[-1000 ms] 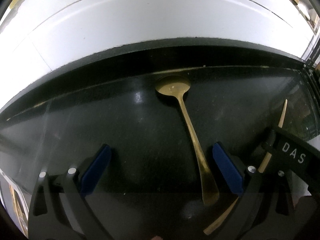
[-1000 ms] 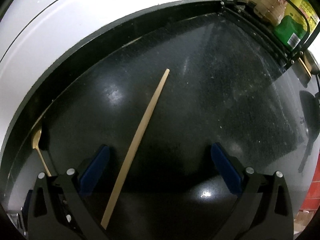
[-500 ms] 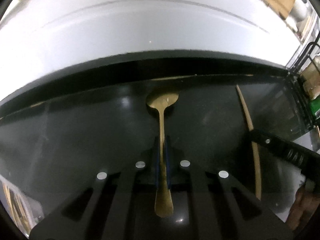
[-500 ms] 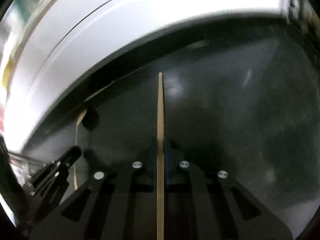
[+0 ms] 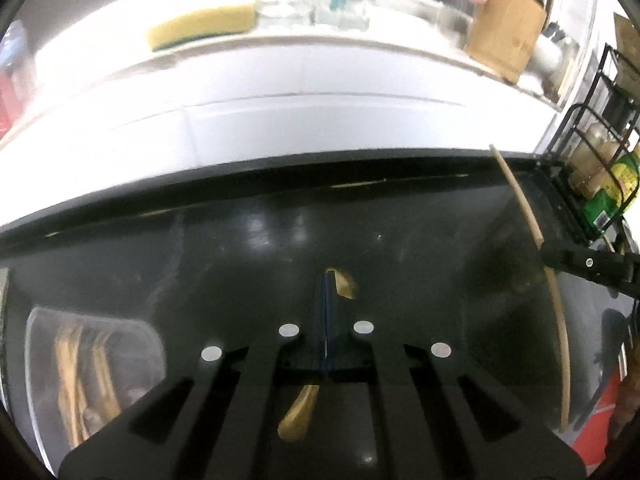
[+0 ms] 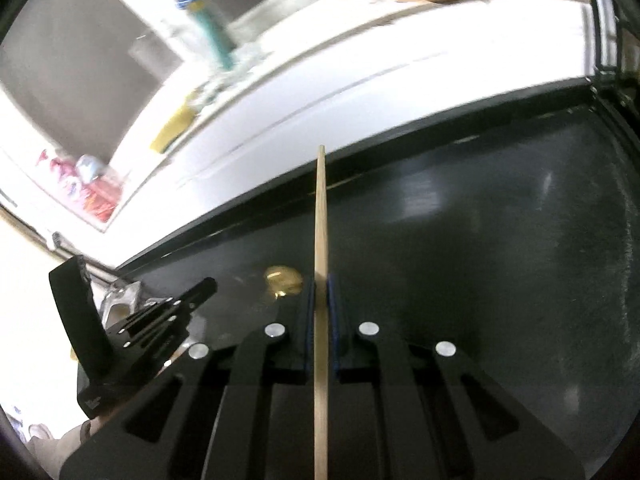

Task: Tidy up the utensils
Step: 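Grasp the gold spoon with the left tool while the right tool grasps a chopstick, then carry the gold spoon and chopstick over the clear container and release both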

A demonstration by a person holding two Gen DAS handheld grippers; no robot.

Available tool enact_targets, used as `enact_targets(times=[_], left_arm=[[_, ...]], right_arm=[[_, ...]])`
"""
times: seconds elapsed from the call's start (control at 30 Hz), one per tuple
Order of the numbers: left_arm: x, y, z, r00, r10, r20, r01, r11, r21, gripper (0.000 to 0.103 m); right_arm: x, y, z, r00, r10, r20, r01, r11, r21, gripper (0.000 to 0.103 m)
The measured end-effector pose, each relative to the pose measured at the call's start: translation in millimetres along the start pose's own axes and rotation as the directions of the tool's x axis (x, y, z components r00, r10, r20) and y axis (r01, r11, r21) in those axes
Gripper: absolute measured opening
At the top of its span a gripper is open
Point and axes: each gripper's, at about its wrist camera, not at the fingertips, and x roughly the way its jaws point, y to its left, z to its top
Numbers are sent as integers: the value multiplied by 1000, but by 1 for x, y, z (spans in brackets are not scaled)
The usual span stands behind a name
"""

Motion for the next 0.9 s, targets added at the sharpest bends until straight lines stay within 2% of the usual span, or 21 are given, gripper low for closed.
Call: enact_targets(times=[0.2, 0.3, 0.33, 0.37, 0.4, 0.43, 0.47, 0.57, 0.7, 0.77, 0.8, 0.83, 0.9], left_arm=[[-40, 15, -16, 999, 17, 35, -17, 1000, -8, 0], [-34, 16, -20, 999, 31, -21, -31, 999, 19, 0], [-23, 13, -23, 997, 53, -62, -50, 998, 44, 7], [-10, 9, -27, 992, 80, -102, -73, 995, 72, 24], [-5, 6, -31, 992, 74, -105, -65, 995, 81, 42], [2, 2, -35, 994, 61, -93, -52, 995, 90, 83], [6, -1, -37, 994, 62, -86, -53, 993, 101, 97], [33, -13, -47, 990, 71, -122, -48, 982, 184, 97], [66, -12, -54, 977, 101, -188, -56, 972, 230, 97], [71, -4, -55, 980, 37, -195, 0, 983, 186, 86], [70, -3, -53, 984, 42, -170, -10, 983, 183, 82], [70, -4, -52, 986, 34, -164, -3, 982, 187, 74], [67, -7, -48, 990, 22, -138, 7, 978, 207, 19]], right_arm=[[-6, 27, -21, 999, 0, 33, 1, 1000, -25, 7], [-4, 36, -27, 999, -4, 36, 5, 1000, -19, 7], [-3, 39, -29, 999, -6, 35, 7, 1000, -17, 7], [-4, 42, -31, 999, -9, 33, 9, 1000, -20, 7], [-5, 43, -32, 999, -14, 33, 15, 1000, -24, 7], [-8, 44, -33, 999, -24, 37, 25, 999, -28, 7], [-10, 44, -35, 999, -28, 40, 30, 999, -28, 7], [-23, 33, -37, 997, -60, 57, 60, 998, -2, 7], [-35, 16, -40, 993, -92, 73, 89, 995, 37, 7], [-42, 8, -41, 991, -106, 80, 102, 993, 53, 7], [-45, 4, -43, 990, -111, 83, 106, 993, 59, 7], [-47, 2, -44, 990, -113, 85, 108, 992, 63, 7], [-50, -4, -44, 989, -121, 89, 114, 991, 76, 7]])
